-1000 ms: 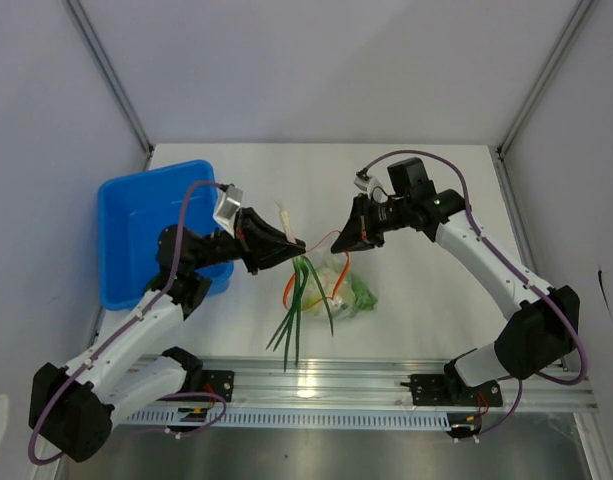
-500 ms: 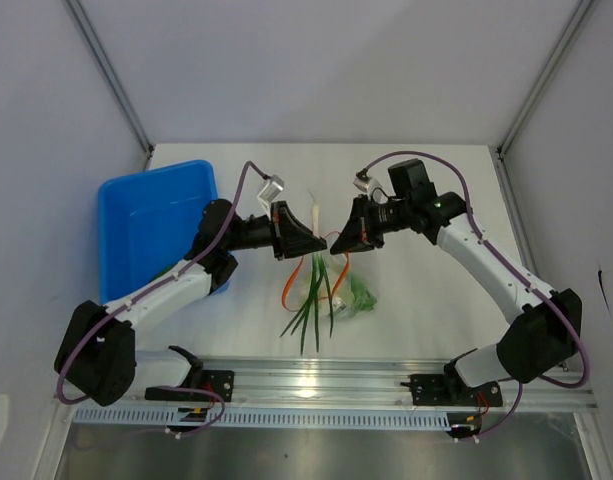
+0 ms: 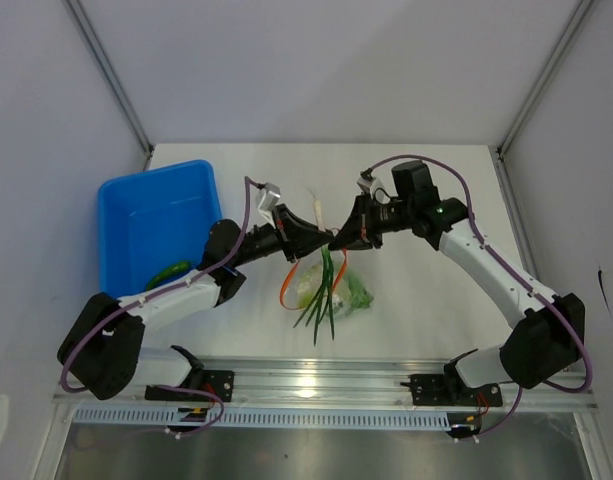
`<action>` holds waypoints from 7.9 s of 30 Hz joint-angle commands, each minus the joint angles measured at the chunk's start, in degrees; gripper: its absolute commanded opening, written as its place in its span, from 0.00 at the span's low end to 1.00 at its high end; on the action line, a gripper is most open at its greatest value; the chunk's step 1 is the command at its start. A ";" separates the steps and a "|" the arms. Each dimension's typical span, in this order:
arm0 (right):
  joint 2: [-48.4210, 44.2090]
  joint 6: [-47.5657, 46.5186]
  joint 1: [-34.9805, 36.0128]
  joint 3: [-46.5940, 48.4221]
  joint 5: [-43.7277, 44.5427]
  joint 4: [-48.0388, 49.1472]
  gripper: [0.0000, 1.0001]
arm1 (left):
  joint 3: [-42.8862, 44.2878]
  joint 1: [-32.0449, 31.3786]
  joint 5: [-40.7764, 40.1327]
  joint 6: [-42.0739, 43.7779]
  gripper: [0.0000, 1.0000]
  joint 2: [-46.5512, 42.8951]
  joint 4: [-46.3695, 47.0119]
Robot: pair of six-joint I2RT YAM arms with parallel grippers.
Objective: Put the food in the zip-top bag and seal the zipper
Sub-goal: Place the fake vegetable in the zipper food storage bag.
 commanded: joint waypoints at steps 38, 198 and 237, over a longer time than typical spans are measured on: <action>-6.94 21.87 -1.31 -4.35 1.74 18.39 0.00 | -16.43 -13.53 -26.90 1.75 0.01 4.22 13.31; 2.29 -7.05 3.08 17.28 12.90 0.81 0.00 | 6.77 -7.12 -10.47 3.58 0.02 12.73 -26.69; -2.46 -5.47 1.58 9.89 15.28 -0.16 0.00 | -3.16 -8.35 -32.00 11.84 0.86 -17.85 -41.47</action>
